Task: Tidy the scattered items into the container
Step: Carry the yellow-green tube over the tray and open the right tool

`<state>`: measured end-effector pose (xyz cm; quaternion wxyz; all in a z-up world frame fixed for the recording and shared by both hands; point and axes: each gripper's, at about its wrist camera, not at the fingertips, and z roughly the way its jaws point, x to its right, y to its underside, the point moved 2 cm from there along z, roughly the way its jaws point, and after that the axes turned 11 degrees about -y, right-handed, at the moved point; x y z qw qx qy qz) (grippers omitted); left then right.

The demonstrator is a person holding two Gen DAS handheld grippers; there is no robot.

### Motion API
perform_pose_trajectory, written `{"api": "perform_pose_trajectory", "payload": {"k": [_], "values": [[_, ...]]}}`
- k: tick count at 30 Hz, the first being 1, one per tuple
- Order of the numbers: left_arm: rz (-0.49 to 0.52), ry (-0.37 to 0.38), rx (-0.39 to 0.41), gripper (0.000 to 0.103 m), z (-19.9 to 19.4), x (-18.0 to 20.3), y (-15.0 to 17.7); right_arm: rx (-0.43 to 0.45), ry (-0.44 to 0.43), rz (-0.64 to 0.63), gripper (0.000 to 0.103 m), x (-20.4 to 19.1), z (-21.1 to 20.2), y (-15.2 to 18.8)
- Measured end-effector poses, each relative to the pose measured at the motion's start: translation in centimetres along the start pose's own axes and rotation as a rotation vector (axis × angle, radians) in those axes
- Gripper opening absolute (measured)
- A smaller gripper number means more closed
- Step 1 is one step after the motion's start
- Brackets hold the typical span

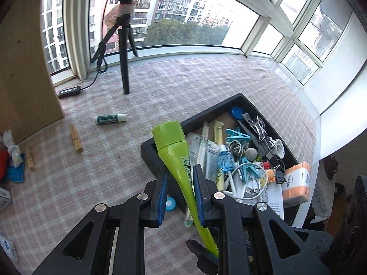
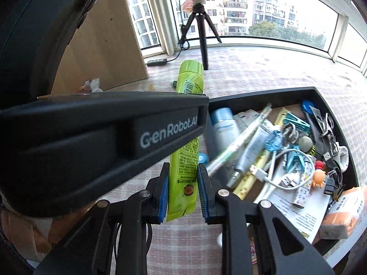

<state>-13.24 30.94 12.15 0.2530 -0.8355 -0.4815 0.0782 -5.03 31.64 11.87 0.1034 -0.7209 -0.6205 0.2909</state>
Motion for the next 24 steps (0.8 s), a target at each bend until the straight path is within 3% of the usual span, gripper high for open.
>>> {"api": "perform_pose_trajectory", "payload": {"k": [8, 17, 18, 19, 20, 21, 24], "values": [[0.107, 0.032, -0.01, 0.02, 1.1, 6.8, -1.0, 0.036, 0.063, 0.079, 0.021, 4.7, -2.9, 1.0], [0.194, 0.044, -0.007, 0.022, 1.7, 12.0, -1.7, 0.073, 0.111, 0.149, 0.022, 9.6, -6.6, 2.7], [0.202, 0.028, -0.003, 0.025, 1.7, 12.4, -1.8, 0.078, 0.125, 0.154, 0.026, 9.9, -6.9, 2.8], [0.214, 0.001, 0.004, 0.042, 1.7, 12.6, -1.9, 0.078, 0.155, 0.161, 0.032, 10.3, -7.0, 2.9], [0.225, -0.024, 0.012, 0.057, 1.6, 12.7, -1.9, 0.078, 0.193, 0.171, 0.049, 10.6, -7.3, 3.0], [0.23, -0.029, 0.029, 0.076, 1.4, 12.6, -1.9, 0.084, 0.224, 0.179, 0.058, 10.8, -7.6, 3.2], [0.23, -0.054, 0.06, 0.075, 0.7, 12.0, -1.8, 0.101, 0.263, 0.186, 0.059, 11.0, -8.5, 3.5]]}}
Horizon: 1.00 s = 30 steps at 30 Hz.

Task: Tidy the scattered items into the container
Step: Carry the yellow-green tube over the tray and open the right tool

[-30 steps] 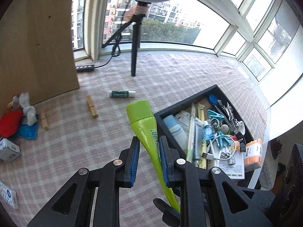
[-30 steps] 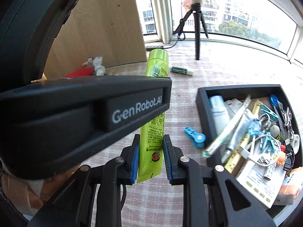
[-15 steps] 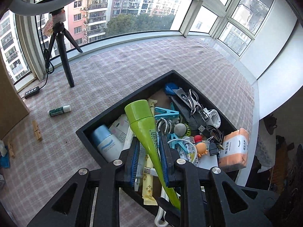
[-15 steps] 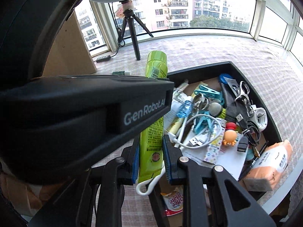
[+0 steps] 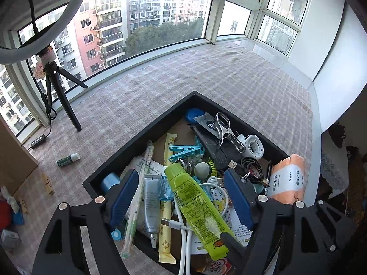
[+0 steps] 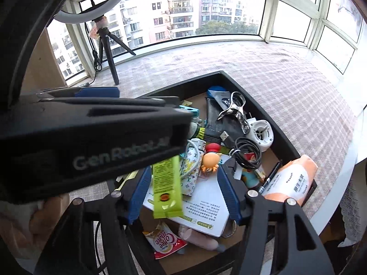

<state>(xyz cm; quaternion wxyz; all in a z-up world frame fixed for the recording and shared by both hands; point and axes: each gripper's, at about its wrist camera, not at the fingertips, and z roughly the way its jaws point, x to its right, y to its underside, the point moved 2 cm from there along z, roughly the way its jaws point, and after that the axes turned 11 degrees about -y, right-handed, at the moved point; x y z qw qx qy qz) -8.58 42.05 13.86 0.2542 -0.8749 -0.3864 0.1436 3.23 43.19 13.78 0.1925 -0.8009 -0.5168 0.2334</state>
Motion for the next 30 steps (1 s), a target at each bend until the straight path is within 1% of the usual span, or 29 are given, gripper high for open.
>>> {"api": "perform_pose_trajectory", "payload": {"k": [4, 7, 10, 14, 23, 30], "values": [[-0.014, 0.005, -0.006, 0.074, -0.4, -1.0, 0.5, 0.003, 0.02, -0.009, 0.059, -0.3, -0.4, -0.2], [-0.025, 0.002, -0.004, 0.073, -0.7, -1.8, 0.9, 0.006, 0.016, -0.01, 0.059, -0.7, -0.3, -0.1], [-0.03, 0.002, -0.007, 0.073, -1.2, -2.5, 1.5, 0.003, 0.008, -0.016, 0.059, -0.8, 0.9, -0.4], [-0.043, -0.002, -0.005, 0.073, -1.9, -3.7, 2.2, 0.001, -0.006, -0.033, 0.059, -1.6, 1.0, -0.5], [-0.105, -0.043, 0.014, 0.073, -4.1, -7.6, 3.8, 0.015, -0.046, -0.083, 0.059, -4.7, 0.6, -1.3], [-0.157, -0.114, 0.037, 0.073, -6.3, -11.7, 5.6, 0.016, -0.086, -0.131, 0.06, -7.8, 0.8, -1.7]]}}
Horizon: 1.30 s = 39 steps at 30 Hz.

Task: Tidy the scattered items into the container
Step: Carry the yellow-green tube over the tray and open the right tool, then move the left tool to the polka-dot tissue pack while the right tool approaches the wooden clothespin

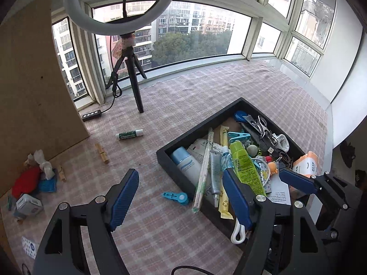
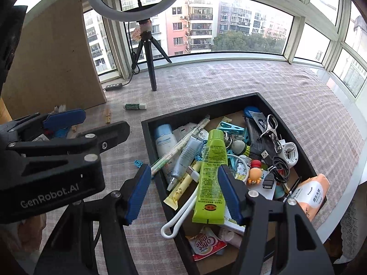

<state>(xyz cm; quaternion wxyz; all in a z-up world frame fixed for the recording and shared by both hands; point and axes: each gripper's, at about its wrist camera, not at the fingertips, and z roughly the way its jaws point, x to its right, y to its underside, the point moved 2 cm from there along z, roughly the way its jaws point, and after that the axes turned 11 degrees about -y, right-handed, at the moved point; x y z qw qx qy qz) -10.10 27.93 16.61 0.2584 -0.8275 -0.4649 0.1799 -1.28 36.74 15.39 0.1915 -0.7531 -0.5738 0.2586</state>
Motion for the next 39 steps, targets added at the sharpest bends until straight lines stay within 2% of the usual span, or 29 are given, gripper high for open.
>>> {"api": "perform_pose_trajectory", "payload": {"k": [16, 20, 27, 32, 39], "values": [[-0.184, -0.146, -0.002, 0.073, -1.9, -11.6, 3.9, -0.035, -0.107, -0.125, 0.06, -7.0, 2.9, -1.7], [-0.244, -0.195, -0.032, 0.073, -1.7, -15.1, 6.1, -0.07, -0.151, -0.121, 0.06, -7.0, 4.1, -2.1], [-0.39, -0.278, -0.111, 0.073, -0.9, -21.9, 11.2, -0.183, -0.219, -0.122, 0.06, -6.8, 7.4, -2.7], [-0.491, -0.34, -0.168, 0.073, -0.8, -26.4, 15.1, -0.238, -0.228, -0.174, 0.06, -7.6, 9.6, -3.1], [-0.634, -0.397, -0.228, 0.073, -0.6, -31.6, 19.2, -0.259, -0.221, -0.192, 0.06, -9.4, 12.8, -4.9]]}}
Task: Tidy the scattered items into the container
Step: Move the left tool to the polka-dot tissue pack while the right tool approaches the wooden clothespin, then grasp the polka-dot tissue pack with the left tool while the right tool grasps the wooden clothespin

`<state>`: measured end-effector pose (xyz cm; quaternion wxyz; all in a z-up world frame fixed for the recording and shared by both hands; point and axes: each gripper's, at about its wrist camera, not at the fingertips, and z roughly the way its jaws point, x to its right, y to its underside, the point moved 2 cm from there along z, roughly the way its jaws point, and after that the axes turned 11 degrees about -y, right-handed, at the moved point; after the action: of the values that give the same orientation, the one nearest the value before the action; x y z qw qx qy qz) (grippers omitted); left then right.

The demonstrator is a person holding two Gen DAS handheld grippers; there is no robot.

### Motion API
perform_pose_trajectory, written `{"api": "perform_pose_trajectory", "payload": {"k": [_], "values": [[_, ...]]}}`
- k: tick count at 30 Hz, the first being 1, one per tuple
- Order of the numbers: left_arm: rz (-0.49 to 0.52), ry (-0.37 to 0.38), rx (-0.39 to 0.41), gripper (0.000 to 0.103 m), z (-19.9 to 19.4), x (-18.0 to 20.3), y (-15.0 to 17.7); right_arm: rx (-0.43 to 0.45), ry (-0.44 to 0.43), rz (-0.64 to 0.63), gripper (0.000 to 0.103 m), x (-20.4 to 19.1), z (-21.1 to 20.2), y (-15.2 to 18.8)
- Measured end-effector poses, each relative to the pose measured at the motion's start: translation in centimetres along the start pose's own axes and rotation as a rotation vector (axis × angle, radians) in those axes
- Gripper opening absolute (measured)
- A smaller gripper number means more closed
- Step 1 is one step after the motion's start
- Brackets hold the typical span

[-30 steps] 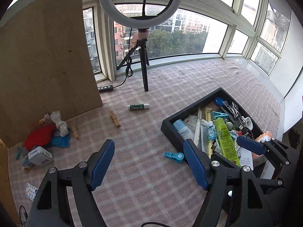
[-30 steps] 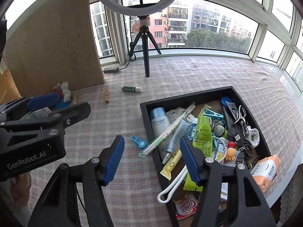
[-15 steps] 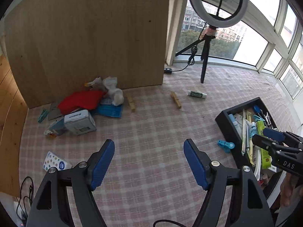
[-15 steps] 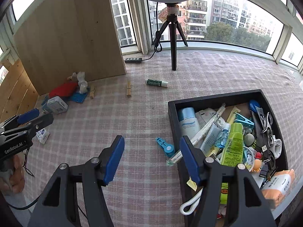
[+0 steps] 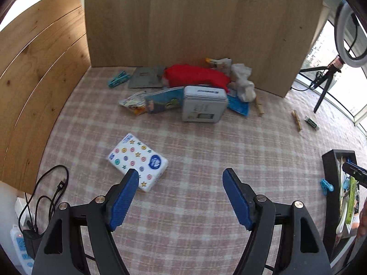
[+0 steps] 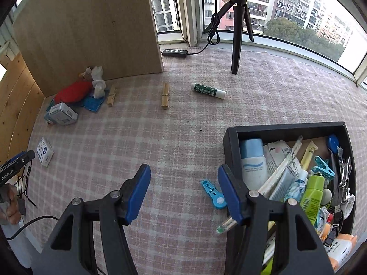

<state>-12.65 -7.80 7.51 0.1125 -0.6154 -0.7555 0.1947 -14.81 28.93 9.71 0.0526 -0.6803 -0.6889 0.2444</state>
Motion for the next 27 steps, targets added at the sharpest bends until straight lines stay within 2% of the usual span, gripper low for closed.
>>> {"api": "perform_pose_trajectory", "payload": {"k": [6, 11, 13, 17, 23, 27], "values": [[-0.099, -0.02, -0.071, 0.074, 2.8, -2.3, -0.4, -0.02, -0.003, -0.002, 0.06, -1.1, 3.4, -3.0], [-0.09, -0.075, -0.089, 0.074, 5.0, -2.1, -1.0, -0.044, -0.008, -0.002, 0.06, -2.0, 6.4, -5.0], [-0.099, -0.089, -0.125, 0.075, 6.1, -2.2, -1.0, -0.056, -0.004, -0.006, 0.06, -2.3, 7.6, -5.7], [-0.184, -0.076, -0.19, 0.075, 7.9, -2.9, -1.3, -0.086, -0.007, 0.003, 0.06, -2.3, 9.9, -7.1], [-0.232, -0.097, -0.226, 0.074, 9.7, -2.8, -2.0, -0.116, 0.012, 0.037, 0.06, -1.6, 12.9, -9.2], [-0.237, -0.117, -0.234, 0.07, 10.6, -2.7, -2.0, -0.132, 0.024, 0.066, 0.06, -0.7, 14.2, -10.0]]}}
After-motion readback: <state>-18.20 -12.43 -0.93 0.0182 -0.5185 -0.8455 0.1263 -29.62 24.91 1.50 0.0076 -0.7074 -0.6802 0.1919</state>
